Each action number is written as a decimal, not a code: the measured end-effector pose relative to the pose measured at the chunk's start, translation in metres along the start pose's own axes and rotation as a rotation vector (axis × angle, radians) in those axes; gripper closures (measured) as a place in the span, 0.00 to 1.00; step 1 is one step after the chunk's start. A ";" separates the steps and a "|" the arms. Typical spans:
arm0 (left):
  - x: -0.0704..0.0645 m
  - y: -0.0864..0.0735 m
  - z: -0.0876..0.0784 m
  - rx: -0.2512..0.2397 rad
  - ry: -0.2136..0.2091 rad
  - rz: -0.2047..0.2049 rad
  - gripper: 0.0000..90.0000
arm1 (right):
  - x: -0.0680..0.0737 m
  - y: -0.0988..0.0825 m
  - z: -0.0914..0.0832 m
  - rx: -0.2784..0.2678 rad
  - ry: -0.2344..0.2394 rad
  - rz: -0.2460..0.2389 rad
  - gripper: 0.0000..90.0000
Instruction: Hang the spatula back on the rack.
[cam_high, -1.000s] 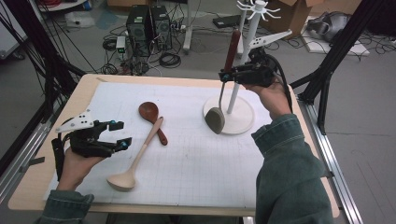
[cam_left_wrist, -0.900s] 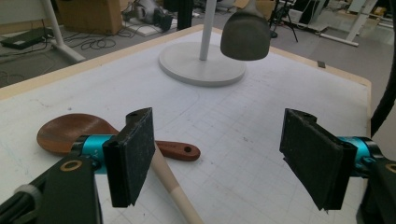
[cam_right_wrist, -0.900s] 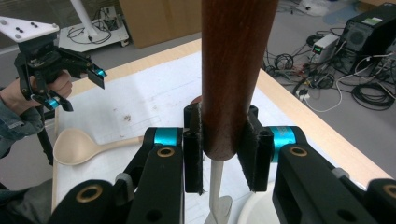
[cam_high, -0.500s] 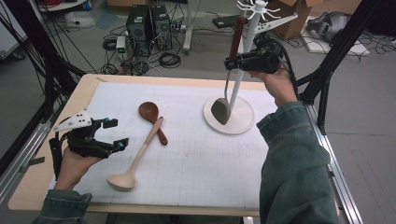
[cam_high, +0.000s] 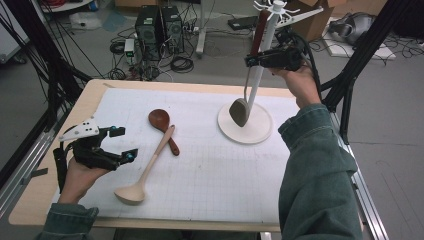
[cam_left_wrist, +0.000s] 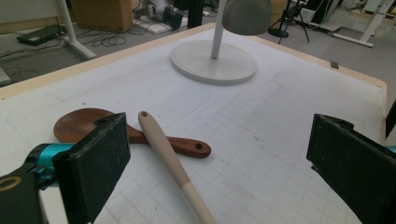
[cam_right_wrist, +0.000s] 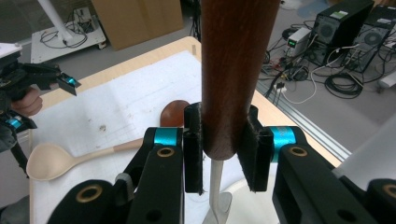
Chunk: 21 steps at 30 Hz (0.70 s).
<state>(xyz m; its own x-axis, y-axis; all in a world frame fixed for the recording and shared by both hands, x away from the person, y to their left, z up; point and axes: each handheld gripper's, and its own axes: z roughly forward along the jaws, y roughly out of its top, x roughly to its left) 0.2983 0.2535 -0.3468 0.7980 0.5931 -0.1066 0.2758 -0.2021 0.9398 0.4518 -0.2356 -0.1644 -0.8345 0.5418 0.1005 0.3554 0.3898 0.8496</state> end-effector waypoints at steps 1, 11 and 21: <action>0.000 0.000 0.000 -0.002 -0.001 -0.002 0.07 | -0.001 0.000 0.000 -0.005 -0.001 -0.002 0.82; 0.000 0.001 -0.001 -0.012 -0.003 -0.003 0.07 | -0.003 -0.001 0.001 -0.005 -0.017 0.005 0.81; -0.003 0.001 0.001 -0.011 -0.012 -0.002 0.07 | -0.001 -0.006 0.000 -0.009 -0.034 -0.004 0.81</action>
<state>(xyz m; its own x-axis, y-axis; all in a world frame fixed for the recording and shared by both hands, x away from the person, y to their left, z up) 0.2972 0.2507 -0.3459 0.8041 0.5838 -0.1120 0.2714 -0.1929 0.9429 0.4503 -0.2380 -0.1695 -0.8213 0.5649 0.0795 0.3477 0.3851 0.8549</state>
